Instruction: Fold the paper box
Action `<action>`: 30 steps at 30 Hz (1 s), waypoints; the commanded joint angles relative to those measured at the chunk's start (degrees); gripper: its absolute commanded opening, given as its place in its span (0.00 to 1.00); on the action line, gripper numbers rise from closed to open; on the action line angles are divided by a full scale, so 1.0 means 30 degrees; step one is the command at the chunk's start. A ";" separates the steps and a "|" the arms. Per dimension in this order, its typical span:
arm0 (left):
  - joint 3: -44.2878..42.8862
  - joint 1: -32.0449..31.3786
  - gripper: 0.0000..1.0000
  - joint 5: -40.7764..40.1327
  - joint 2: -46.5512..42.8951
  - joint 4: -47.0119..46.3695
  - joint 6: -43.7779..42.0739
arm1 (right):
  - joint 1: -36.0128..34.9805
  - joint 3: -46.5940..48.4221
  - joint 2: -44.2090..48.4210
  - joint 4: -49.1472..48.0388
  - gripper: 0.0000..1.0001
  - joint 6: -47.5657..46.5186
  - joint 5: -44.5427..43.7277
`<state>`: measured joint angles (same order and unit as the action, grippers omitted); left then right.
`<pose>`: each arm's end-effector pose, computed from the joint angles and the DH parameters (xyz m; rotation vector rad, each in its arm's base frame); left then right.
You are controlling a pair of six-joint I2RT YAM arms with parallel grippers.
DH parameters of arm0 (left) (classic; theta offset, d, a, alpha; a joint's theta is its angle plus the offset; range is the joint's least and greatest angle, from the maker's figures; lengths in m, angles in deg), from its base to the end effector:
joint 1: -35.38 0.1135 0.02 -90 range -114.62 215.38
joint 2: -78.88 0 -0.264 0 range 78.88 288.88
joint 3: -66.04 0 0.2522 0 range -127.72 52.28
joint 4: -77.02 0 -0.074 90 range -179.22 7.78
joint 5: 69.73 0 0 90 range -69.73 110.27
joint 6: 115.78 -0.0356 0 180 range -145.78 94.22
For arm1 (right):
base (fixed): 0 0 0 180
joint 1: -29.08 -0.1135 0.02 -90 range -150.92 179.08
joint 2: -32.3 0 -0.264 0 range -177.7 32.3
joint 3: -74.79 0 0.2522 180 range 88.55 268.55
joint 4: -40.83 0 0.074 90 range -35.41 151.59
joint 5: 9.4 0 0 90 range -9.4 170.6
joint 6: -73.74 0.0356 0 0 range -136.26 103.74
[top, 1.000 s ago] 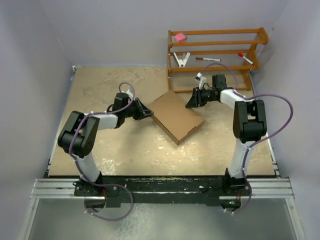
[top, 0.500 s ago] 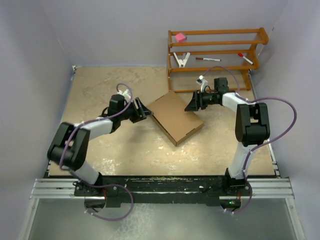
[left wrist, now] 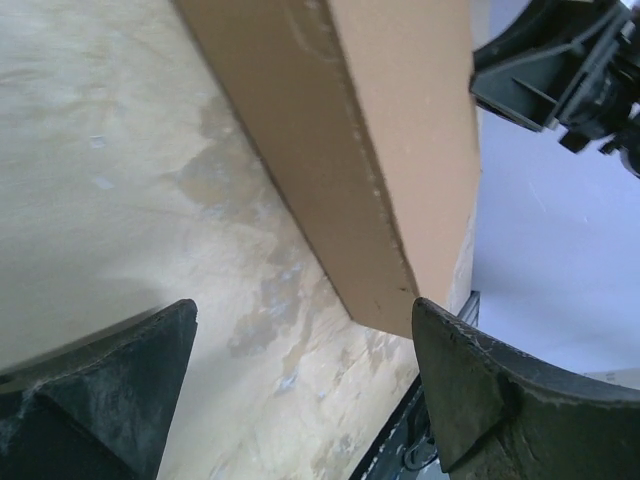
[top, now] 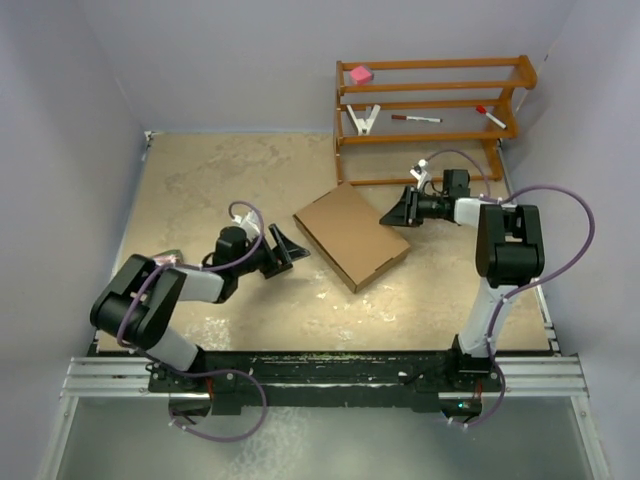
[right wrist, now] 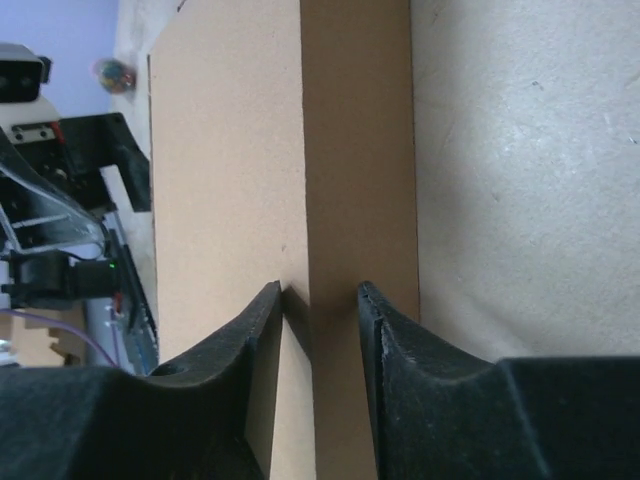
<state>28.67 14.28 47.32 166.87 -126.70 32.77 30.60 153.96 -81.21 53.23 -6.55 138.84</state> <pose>0.2414 -0.1105 0.1346 -0.4059 2.2284 -1.2951 0.3978 0.0197 0.1458 -0.2644 2.2041 1.2658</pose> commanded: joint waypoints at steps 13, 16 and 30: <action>-0.1212 -0.3196 0.97 -0.3272 0.6484 -1.1513 0.4168 | 0.1483 -0.0742 -0.1709 -0.1290 0.22 0.2182 -0.0025; -0.1581 -0.3482 0.97 -0.3938 0.6459 -1.0722 0.3972 | 0.1486 -0.0617 -0.1937 -0.0949 0.21 0.2024 -0.0219; -0.2888 -0.4516 0.96 -0.6302 0.8969 -1.3538 0.5222 | 0.1544 -0.0240 -0.2800 -0.0047 0.18 0.1477 -0.1107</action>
<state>20.95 1.60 31.88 192.22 -160.77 47.19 34.55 154.07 -86.08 48.73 1.80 146.27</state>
